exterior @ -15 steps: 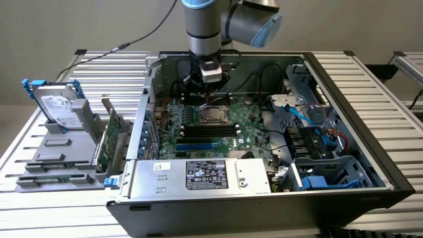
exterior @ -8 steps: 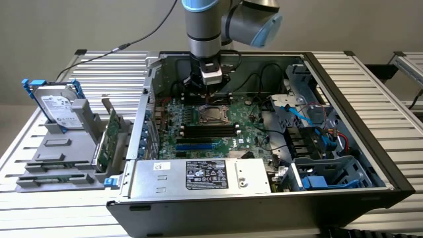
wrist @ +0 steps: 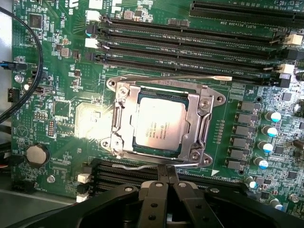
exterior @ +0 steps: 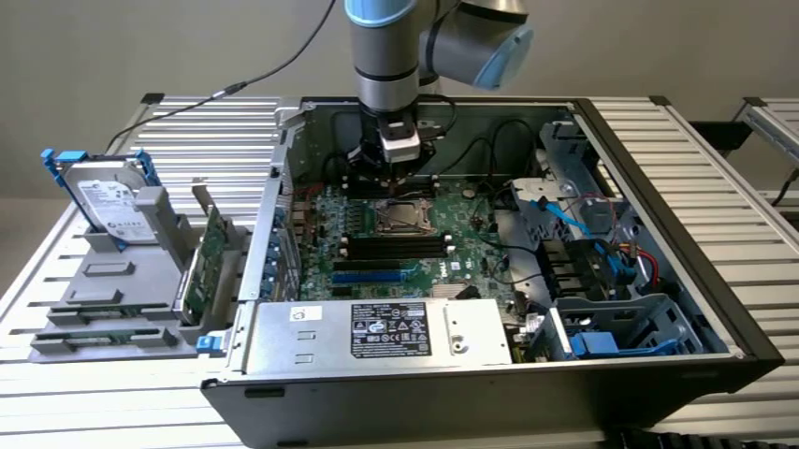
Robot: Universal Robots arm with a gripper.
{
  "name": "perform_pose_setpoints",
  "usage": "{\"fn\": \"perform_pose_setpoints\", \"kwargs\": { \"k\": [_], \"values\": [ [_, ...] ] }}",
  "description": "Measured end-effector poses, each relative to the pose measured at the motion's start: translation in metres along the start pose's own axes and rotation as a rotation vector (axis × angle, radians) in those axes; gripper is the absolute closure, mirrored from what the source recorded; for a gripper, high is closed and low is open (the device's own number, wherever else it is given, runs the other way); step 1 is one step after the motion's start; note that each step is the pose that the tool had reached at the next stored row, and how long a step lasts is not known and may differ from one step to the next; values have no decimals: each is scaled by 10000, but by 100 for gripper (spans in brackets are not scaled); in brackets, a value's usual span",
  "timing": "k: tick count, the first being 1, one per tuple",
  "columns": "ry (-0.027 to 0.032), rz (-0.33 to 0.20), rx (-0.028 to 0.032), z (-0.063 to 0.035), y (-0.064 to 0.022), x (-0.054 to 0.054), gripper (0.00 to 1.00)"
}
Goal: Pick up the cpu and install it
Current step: 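Install the first cpu locking lever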
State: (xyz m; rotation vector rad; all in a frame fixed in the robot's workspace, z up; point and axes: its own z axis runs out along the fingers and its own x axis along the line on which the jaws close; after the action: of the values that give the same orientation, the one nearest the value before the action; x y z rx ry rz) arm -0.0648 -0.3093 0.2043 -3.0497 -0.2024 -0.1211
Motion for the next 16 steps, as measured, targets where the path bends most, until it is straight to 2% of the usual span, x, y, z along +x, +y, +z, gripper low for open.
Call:
{"fn": "perform_pose_setpoints", "kwargs": {
  "k": [16],
  "values": [
    [-45, 25, 7, 31, 12, 67, 89]
  ]
}}
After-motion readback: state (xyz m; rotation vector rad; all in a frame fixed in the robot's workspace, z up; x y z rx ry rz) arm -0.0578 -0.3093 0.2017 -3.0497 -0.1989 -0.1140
